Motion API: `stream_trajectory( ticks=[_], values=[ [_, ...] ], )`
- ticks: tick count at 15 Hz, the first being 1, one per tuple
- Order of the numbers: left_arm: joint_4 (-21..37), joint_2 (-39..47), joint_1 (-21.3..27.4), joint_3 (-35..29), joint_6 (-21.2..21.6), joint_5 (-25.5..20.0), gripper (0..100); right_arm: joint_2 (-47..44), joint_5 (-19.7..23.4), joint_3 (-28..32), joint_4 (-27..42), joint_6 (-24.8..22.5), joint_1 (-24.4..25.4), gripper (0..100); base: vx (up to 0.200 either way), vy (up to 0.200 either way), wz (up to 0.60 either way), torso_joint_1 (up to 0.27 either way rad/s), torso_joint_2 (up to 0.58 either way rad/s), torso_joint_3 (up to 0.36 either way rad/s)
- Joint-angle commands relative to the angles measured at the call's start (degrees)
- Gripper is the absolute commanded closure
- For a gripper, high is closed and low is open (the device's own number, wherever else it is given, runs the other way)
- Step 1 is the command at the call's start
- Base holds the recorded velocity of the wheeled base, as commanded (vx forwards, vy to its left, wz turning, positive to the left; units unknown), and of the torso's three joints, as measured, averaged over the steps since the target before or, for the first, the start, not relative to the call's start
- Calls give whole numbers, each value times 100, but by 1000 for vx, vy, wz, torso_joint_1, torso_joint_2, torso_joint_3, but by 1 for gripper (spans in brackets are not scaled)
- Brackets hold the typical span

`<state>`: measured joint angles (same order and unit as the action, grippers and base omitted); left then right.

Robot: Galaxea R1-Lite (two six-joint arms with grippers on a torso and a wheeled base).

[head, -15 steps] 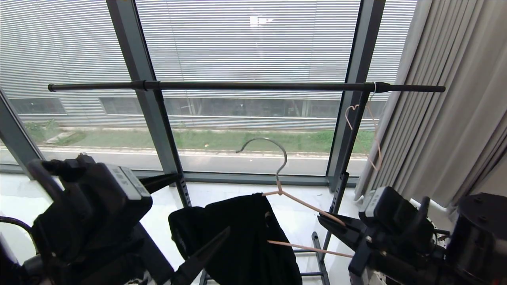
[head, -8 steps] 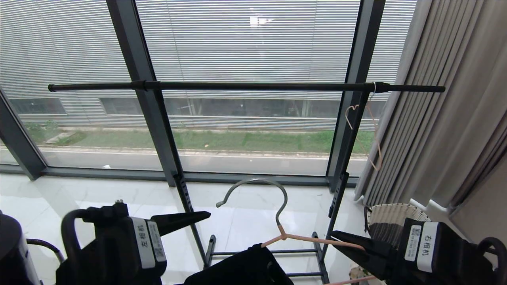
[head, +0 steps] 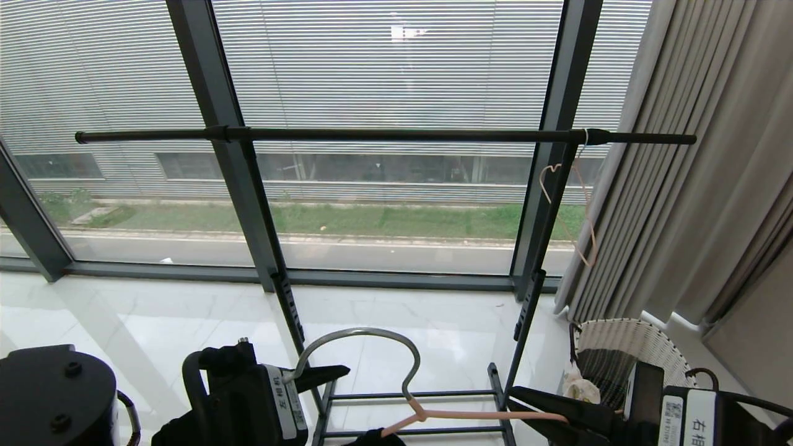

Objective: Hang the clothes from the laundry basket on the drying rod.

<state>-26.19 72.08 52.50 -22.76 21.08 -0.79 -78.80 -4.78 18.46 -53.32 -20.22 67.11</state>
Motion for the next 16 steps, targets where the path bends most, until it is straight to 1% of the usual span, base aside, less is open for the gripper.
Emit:
stream_trajectory(
  ticks=[1,3,7,8,11,14,15,16],
  values=[
    [-1,69,-3,17,2,0,100,-4,3,0,-3,1,30,100,0,0,0,0,0,0],
    [-9,69,5,8,2,0,100,-13,21,0,-3,-105,39,100,0,0,0,0,0,0],
    [-9,51,76,8,2,9,100,-21,3,-44,-3,-113,206,100,0,0,0,0,0,0],
    [-9,51,76,8,2,9,100,-30,3,-35,-3,-113,206,0,0,0,0,0,0,0],
    [-18,43,76,17,-7,123,100,-4,-14,-44,-3,-105,162,0,0,0,0,0,0,0],
    [-18,51,76,35,2,668,100,40,-102,-53,-3,-87,-392,0,0,0,0,0,0,0],
    [-18,25,67,79,19,861,100,31,-93,-88,-3,-87,-515,0,0,0,0,0,0,0],
    [-27,8,58,96,28,1072,100,31,-93,-141,-3,-78,-532,0,0,0,0,0,0,0]
  ],
)
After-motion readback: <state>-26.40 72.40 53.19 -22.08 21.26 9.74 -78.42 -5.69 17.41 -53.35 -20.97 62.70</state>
